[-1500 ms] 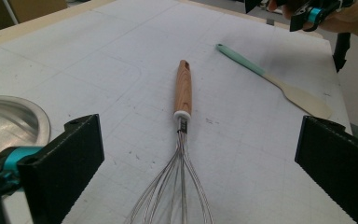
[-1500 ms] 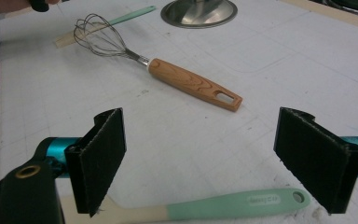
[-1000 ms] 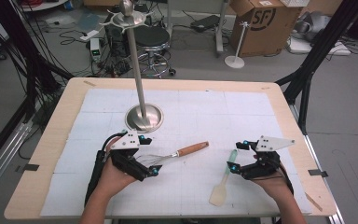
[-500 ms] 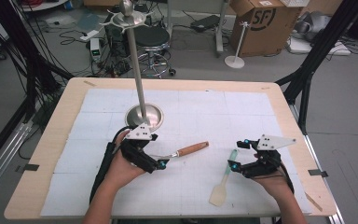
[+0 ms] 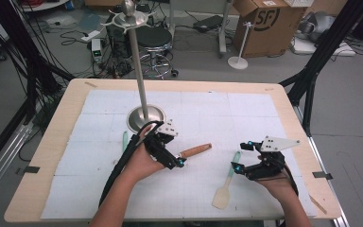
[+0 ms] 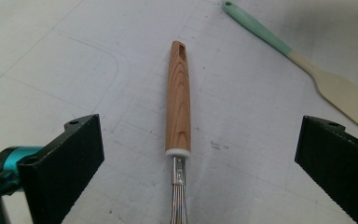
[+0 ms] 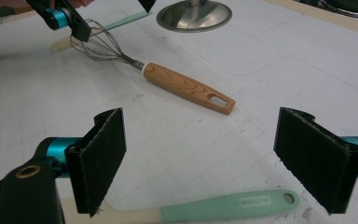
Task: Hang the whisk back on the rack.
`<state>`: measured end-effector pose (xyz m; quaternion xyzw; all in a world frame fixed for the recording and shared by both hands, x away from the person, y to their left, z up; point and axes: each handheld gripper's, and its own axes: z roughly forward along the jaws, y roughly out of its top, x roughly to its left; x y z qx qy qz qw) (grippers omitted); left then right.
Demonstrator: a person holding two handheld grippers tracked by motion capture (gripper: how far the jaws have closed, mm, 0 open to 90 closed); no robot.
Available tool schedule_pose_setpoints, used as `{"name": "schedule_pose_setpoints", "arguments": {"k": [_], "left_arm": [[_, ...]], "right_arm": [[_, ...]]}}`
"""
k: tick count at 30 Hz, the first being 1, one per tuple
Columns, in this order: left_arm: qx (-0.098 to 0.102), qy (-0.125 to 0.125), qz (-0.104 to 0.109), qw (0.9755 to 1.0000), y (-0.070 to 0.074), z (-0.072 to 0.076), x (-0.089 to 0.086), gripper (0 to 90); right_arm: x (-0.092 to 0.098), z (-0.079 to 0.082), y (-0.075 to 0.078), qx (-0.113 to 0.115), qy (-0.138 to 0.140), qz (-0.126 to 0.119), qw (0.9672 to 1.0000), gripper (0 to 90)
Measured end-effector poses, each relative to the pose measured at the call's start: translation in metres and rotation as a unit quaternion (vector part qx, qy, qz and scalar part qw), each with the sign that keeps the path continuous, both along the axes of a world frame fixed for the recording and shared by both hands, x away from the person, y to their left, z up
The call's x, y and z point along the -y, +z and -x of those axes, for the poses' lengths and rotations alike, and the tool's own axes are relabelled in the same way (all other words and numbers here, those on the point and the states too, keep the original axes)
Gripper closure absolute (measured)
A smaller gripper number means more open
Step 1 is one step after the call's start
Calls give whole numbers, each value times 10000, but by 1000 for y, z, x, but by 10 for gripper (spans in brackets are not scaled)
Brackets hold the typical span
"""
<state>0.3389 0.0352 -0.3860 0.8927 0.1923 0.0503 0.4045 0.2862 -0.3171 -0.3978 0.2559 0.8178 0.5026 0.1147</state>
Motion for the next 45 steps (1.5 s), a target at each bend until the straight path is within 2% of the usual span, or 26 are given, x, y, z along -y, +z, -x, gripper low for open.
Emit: {"name": "schedule_pose_setpoints", "arguments": {"k": [5, 10, 12, 15, 18, 21, 24, 30, 35, 37, 38, 40, 42, 45], "left_arm": [[-81, 6, -380, 9992, -7, -8, 13, 17], [-99, -8, -546, 9985, -11, -16, 26, 26], [-147, -26, -634, 9979, -14, -19, 31, 29], [-351, -58, -684, 9970, -20, -24, 37, 29], [-381, 14, -903, 9952, -26, -26, 39, 32], [-478, -117, -897, 9948, -29, -28, 39, 156], [-505, -224, -1044, 9930, -31, -28, 40, 260], [-388, -161, -1465, 9883, -34, -27, 42, 399], [-412, -16, -1488, 9880, -33, -29, 39, 517], [-403, 18, -1552, 9871, -32, -29, 40, 525], [-387, -9, -1636, 9858, -31, -28, 41, 528], [-391, -38, -1664, 9853, -30, -28, 44, 529], [-352, -95, -1773, 9835, -29, -27, 49, 531], [-301, -151, -1983, 9796, -29, -26, 56, 544]], "right_arm": [[1, 0, 0, 12, -16, -14, 10000, 160], [0, 0, 0, -37, -15, -3, 10000, 160], [0, 0, 0, -36, -14, 3, 10000, 161], [1, 0, 0, -20, -24, -17, 10000, 161], [1, 0, 0, -40, -23, 0, 10000, 161], [1, 0, -1, -33, -4, 19, 10000, 161], [0, 0, -2, -45, -15, 45, 10000, 161], [0, 0, -2, -69, -2, 54, 10000, 161], [-1, -1, -3, -85, -3, 69, 9999, 160], [-1, -1, -3, -57, 5, 83, 9999, 161], [-1, -2, -3, -52, 6, 84, 10000, 161], [-1, -2, -3, -67, -3, 84, 9999, 161], [-2, -2, -4, -92, -2, 93, 9999, 160], [-2, -2, -4, -68, 12, 110, 9999, 161]]}}
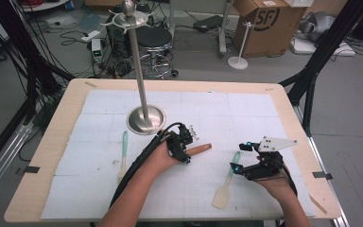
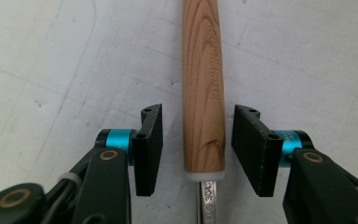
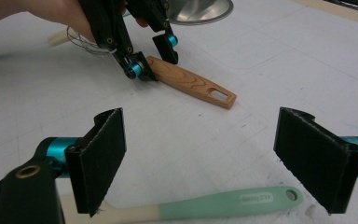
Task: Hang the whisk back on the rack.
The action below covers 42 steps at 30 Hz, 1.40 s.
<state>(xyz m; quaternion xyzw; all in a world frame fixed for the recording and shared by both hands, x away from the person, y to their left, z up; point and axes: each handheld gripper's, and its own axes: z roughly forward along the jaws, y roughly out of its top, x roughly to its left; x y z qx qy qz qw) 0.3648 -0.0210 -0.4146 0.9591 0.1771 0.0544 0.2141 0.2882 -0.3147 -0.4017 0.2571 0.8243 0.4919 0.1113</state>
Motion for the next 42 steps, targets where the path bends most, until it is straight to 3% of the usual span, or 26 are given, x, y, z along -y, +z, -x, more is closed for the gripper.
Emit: {"name": "schedule_pose_setpoints", "arguments": {"k": [9, 16, 20, 26, 35, 42], "left_arm": [[-258, 159, 41, 9995, 0, -6, -4, 607], [-197, 213, -36, 9996, 1, -6, -4, 681], [-163, 155, -150, 9996, 3, -4, -3, 687], [-289, 153, -188, 9993, 4, -2, -6, 681], [-246, 158, -293, 9991, 3, -1, -5, 609], [-251, 182, -307, 9990, 2, -1, -3, 613]], "right_arm": [[2, 1, 1, -2, -6, -33, 10000, 161], [2, 1, 0, -15, 7, -22, 10000, 161], [2, 1, 0, -28, 1, -11, 10000, 161], [1, 1, -1, -47, 5, 25, 10000, 161], [0, 1, -1, -46, 24, 39, 10000, 161], [-1, 1, -2, -59, 35, 73, 9999, 161]]}}
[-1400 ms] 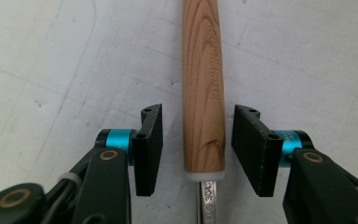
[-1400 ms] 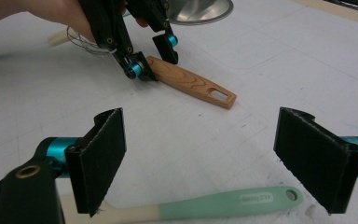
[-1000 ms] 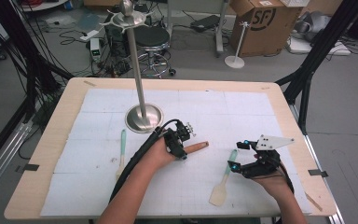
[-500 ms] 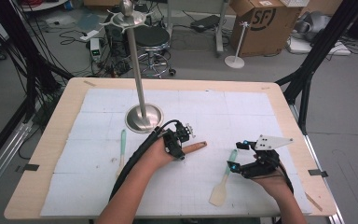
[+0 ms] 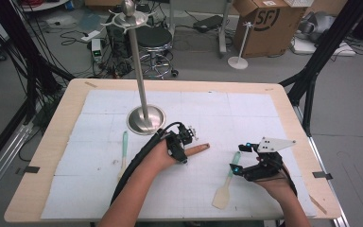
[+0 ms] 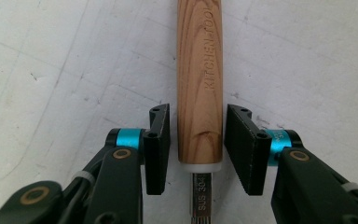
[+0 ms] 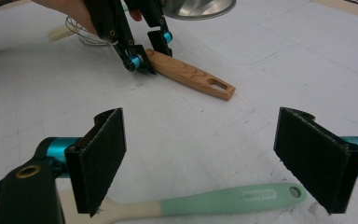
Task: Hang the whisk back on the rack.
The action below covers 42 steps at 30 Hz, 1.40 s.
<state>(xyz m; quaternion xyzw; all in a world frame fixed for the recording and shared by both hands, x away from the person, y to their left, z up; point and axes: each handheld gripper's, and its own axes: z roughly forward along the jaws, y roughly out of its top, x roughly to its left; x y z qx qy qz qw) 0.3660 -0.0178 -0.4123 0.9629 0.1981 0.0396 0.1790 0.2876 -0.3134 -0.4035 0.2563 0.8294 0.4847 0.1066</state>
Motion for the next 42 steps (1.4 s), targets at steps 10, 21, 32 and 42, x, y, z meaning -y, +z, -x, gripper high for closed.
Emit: {"name": "schedule_pose_setpoints", "arguments": {"k": [10, 21, 32, 42], "left_arm": [[-18, -115, 16, 9999, 3, 5, 2, 700], [52, -67, 661, 9978, 27, 12, -15, 702], [400, -42, 1458, 9885, 59, 24, -46, 704], [507, -69, 2235, 9734, 87, 30, -76, 706]], "right_arm": [[3, 0, 1, 30, -28, -80, 10000, 162], [5, 2, 2, 36, -41, -135, 9999, 163], [4, 1, 2, 55, -42, -106, 9999, 163], [4, 0, 3, 48, -60, -123, 9999, 162]]}}
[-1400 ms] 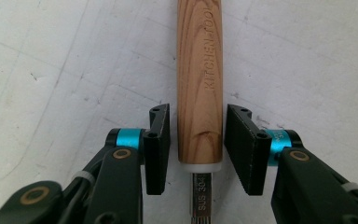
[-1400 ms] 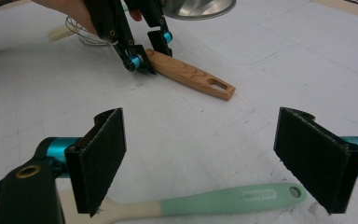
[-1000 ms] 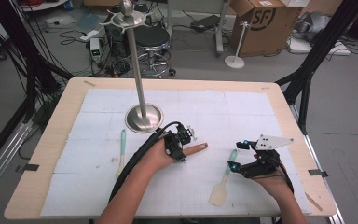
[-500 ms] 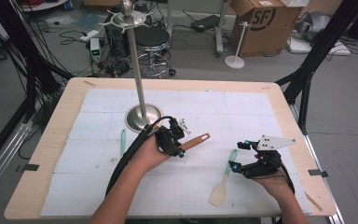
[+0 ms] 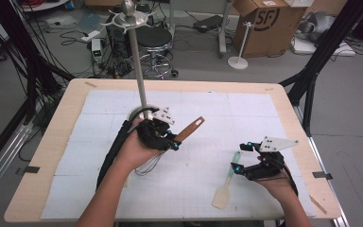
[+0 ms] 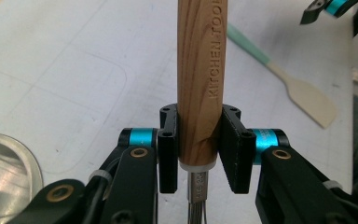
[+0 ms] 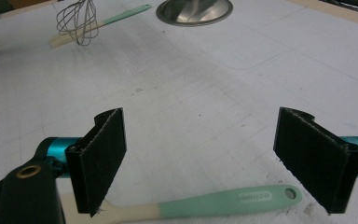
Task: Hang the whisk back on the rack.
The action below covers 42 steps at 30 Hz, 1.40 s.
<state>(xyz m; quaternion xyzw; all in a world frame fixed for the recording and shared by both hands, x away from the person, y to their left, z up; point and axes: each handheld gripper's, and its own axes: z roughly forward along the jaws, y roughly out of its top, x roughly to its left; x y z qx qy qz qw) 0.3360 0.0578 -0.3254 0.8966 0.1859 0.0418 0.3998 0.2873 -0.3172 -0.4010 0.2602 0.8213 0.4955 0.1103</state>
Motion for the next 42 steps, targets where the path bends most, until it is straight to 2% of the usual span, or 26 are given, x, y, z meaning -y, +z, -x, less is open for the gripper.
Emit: {"name": "schedule_pose_setpoints", "arguments": {"k": [1, 6, 10, 22, 24, 28, 33, 36, 39, 42], "left_arm": [[20, -14, 22, 10000, 2, 0, -2, 706], [39, -5, 393, 9992, 13, 1, -14, 706], [18, 27, 729, 9973, 20, 2, -23, 706], [44, 74, 1317, 9913, 33, 2, -46, 707], [54, 111, 1338, 9909, 35, 1, -50, 707], [189, 145, 1119, 9934, 48, 1, -55, 706], [296, 257, 1117, 9930, 68, -3, -67, 706], [337, 268, 1204, 9918, 77, -6, -75, 706], [492, 325, 1314, 9896, 86, -8, -82, 706], [580, 364, 1340, 9886, 93, -10, -88, 706]], "right_arm": [[0, 0, 0, 2, 2, 4, 10000, 163], [-1, 0, 0, 9, 30, 29, 10000, 162], [-1, 0, 0, -7, 19, 14, 10000, 162], [-1, -1, 0, 22, 30, 19, 10000, 163], [-1, 0, 0, 10, 37, 17, 10000, 163], [-2, -1, -1, -5, 35, 28, 10000, 162], [-3, -1, -1, 21, 45, 35, 10000, 163], [-3, -1, -1, 24, 42, 33, 10000, 163], [-3, -1, -1, 8, 43, 38, 10000, 163], [-3, -1, -1, -9, 51, 44, 10000, 163]]}}
